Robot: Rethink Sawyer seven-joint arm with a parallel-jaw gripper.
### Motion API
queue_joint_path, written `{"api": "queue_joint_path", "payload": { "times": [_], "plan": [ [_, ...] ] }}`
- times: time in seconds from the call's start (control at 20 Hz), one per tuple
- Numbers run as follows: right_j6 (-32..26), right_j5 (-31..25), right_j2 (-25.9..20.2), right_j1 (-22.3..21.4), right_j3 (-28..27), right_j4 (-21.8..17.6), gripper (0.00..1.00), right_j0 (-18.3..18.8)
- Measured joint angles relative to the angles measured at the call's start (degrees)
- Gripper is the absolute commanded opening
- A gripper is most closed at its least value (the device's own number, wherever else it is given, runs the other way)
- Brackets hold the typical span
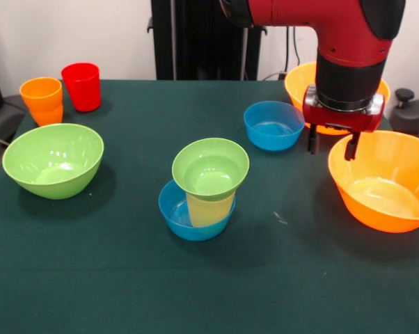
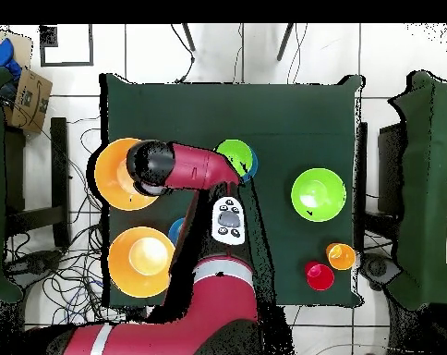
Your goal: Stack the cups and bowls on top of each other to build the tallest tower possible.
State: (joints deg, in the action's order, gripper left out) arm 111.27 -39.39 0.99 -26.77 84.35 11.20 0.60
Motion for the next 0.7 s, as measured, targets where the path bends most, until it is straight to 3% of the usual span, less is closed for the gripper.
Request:
{"api": "queue_joint_path", "payload": {
  "times": [0.35,0.7],
  "plan": [
    [0.00,0.64,-1.28,-0.34,1.89,0.08,1.00,-0.05],
    [0.00,5.73,-1.59,-0.69,4.83,0.08,1.00,-0.46]
  ]
}}
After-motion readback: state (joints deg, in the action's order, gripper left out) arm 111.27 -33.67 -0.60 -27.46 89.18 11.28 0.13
